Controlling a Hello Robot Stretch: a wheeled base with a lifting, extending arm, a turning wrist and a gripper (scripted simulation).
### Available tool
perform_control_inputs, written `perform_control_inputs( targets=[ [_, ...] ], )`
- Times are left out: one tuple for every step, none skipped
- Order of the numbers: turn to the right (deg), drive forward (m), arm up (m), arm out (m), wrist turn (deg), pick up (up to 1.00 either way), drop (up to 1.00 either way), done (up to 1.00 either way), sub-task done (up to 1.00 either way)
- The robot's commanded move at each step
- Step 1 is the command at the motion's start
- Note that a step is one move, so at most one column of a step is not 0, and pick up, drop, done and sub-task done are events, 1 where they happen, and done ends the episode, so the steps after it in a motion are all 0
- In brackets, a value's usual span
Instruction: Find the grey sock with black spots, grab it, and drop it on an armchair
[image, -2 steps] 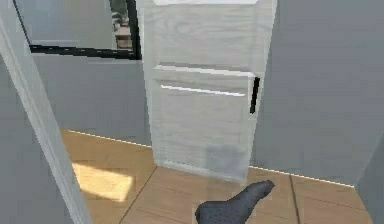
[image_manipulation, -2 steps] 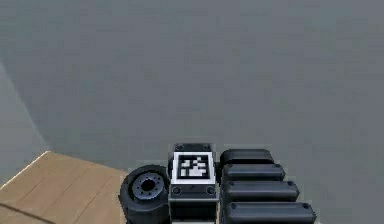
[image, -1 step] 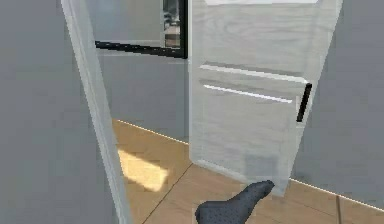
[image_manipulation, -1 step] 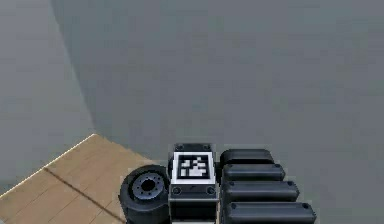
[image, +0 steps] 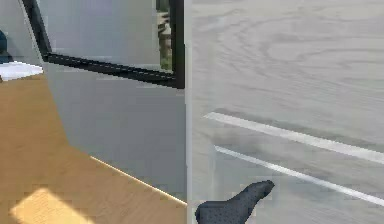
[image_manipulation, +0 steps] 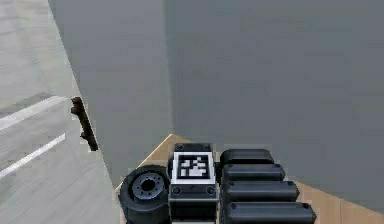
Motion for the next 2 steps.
perform_control_inputs(
  targets=[
    [-39.0,0.0,0.0,0.0,0.0,0.0,0.0,0.0,0.0],
    [0.0,0.6,0.0,0.0,0.0,0.0,0.0,0.0,0.0]
  ],
)
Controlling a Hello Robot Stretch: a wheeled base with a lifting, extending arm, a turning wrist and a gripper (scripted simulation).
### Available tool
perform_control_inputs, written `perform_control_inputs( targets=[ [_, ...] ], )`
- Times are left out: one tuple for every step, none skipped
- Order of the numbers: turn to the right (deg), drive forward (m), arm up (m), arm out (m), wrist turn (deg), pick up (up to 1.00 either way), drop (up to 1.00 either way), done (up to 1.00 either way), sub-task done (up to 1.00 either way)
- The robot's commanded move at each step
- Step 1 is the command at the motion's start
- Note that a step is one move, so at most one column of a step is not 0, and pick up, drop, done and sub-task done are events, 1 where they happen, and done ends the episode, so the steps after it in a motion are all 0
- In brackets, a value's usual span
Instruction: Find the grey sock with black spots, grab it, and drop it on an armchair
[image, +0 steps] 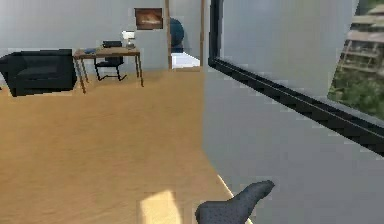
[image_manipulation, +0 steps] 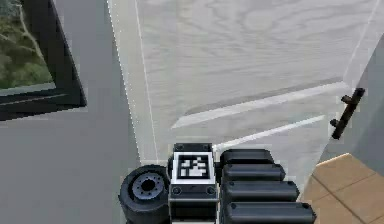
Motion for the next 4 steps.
perform_control_inputs(
  targets=[
    [-39.0,0.0,0.0,0.0,0.0,0.0,0.0,0.0,0.0],
    [0.0,1.0,0.0,0.0,0.0,0.0,0.0,0.0,0.0],
    [0.0,1.0,0.0,0.0,0.0,0.0,0.0,0.0,0.0],
    [-3.0,0.0,0.0,0.0,0.0,0.0,0.0,0.0,0.0]
  ],
)
